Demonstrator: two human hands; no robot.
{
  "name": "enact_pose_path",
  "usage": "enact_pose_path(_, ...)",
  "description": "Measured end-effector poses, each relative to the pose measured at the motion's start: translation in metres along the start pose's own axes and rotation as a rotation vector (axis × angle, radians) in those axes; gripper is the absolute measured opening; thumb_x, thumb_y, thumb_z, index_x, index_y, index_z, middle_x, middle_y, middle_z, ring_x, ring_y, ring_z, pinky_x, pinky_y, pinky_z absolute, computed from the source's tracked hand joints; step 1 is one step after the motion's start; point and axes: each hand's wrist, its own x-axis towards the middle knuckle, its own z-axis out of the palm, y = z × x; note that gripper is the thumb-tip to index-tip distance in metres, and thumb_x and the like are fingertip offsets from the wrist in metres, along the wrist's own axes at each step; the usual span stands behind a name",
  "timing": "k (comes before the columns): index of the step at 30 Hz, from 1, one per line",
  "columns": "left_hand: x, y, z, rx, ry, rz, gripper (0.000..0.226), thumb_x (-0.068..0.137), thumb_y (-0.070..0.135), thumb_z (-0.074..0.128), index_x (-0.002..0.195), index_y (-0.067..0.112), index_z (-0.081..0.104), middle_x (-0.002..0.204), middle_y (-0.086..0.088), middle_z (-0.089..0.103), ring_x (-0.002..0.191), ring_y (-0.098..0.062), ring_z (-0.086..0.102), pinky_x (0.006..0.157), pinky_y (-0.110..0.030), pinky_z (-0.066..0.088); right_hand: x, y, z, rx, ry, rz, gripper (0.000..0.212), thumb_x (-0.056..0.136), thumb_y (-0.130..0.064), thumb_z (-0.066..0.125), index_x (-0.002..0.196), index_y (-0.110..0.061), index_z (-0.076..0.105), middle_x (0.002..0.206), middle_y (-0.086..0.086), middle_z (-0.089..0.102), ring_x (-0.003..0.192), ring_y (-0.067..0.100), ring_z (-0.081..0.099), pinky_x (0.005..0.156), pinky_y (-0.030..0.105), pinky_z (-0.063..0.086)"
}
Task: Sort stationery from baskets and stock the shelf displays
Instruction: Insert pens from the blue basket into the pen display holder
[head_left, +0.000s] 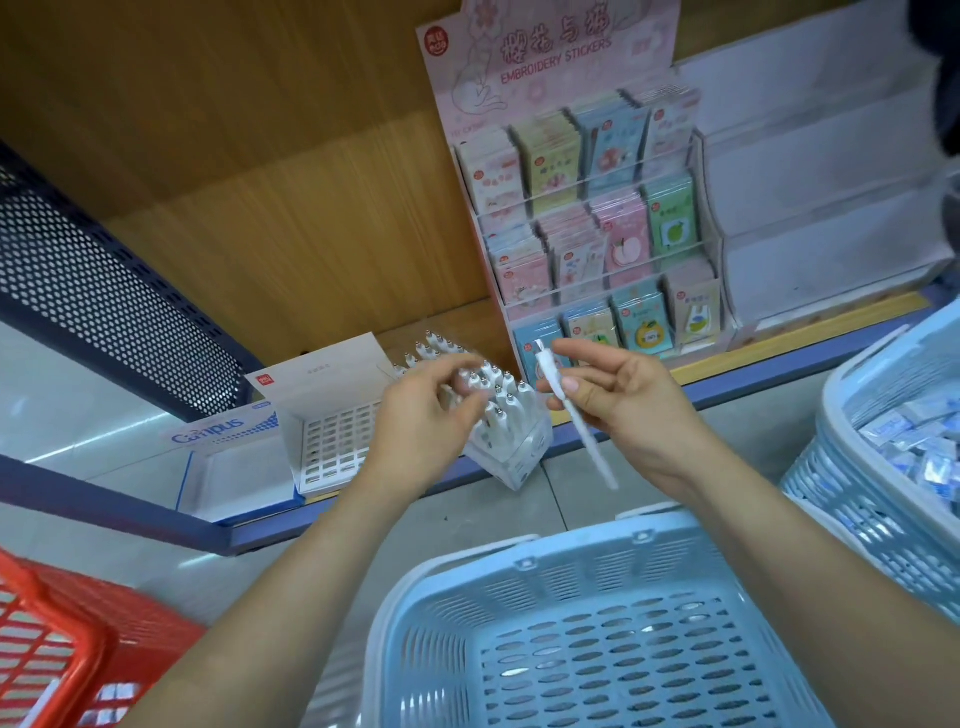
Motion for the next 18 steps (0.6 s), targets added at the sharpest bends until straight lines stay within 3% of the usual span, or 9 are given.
enact_pose_path(2,0.005,0.028,-0.010,-0.338,-0.134,0.000,0.033,0.090,0.014,0.068,0.106,0.043,0.066,0.094,0.010,0.067,0.077,-0.007,0.058,0.070,-0.023,0.051,0.001,-0.002,0.005,0.043,-0.057,0.024,0.038,0.091,0.004,0.056,0.125,-0.013,0.057,0.084,0.002,0.076,0.076,0.012,0.071,0.078,0.022,0.055)
enact_pose_path(3,0.007,0.039,-0.013,-0.350,-0.207,0.034,0.032,0.089,0.013,0.068,0.106,0.040,0.067,0.096,0.010,0.069,0.077,-0.007,0.061,0.070,-0.023,0.052,0.001,-0.003,0.007,0.071,-0.089,0.035,0.038,0.091,0.004,0.056,0.126,-0.012,0.057,0.084,0.003,0.076,0.076,0.012,0.071,0.077,0.022,0.055)
enact_pose_path(5,0.009,0.051,-0.016,-0.259,-0.253,0.077,0.020,0.085,0.013,0.073,0.099,0.027,0.073,0.090,0.004,0.073,0.074,-0.012,0.065,0.070,-0.027,0.056,0.000,-0.006,0.012,0.118,-0.150,0.045,0.036,0.091,0.005,0.055,0.124,-0.009,0.059,0.085,0.007,0.076,0.077,0.015,0.070,0.075,0.023,0.055)
enact_pose_path(9,0.008,0.049,-0.031,-0.280,-0.122,0.010,0.012,0.072,0.011,0.083,0.079,0.017,0.075,0.075,-0.002,0.073,0.067,-0.010,0.063,0.064,-0.024,0.053,0.001,-0.010,0.015,0.090,-0.167,0.083,0.032,0.093,0.001,0.056,0.121,-0.014,0.060,0.092,0.006,0.076,0.082,0.016,0.068,0.075,0.024,0.051)
enact_pose_path(13,0.015,0.038,-0.064,-0.157,0.029,-0.003,0.013,0.069,0.019,0.084,0.079,0.019,0.076,0.074,0.003,0.073,0.067,-0.006,0.065,0.063,-0.016,0.052,0.011,-0.004,0.005,-0.280,0.073,0.038,0.022,0.095,-0.007,0.057,0.111,-0.022,0.063,0.100,0.001,0.070,0.090,0.010,0.063,0.073,0.017,0.045)
enact_pose_path(15,0.014,0.033,-0.067,-0.046,0.021,0.021,0.013,0.069,0.024,0.084,0.079,0.022,0.076,0.070,0.007,0.071,0.062,-0.002,0.062,0.059,-0.013,0.049,0.016,0.002,-0.001,-0.379,0.143,0.055,0.021,0.095,-0.008,0.057,0.112,-0.018,0.064,0.095,-0.001,0.065,0.088,0.011,0.060,0.080,0.027,0.050)
enact_pose_path(18,0.005,0.023,-0.051,0.067,-0.016,0.046,0.013,0.071,0.025,0.084,0.081,0.020,0.077,0.066,0.008,0.068,0.056,-0.003,0.054,0.056,-0.018,0.047,0.021,0.011,0.000,-0.516,0.097,0.145,0.027,0.095,-0.007,0.055,0.119,-0.016,0.062,0.090,-0.006,0.062,0.082,0.012,0.058,0.085,0.037,0.052)
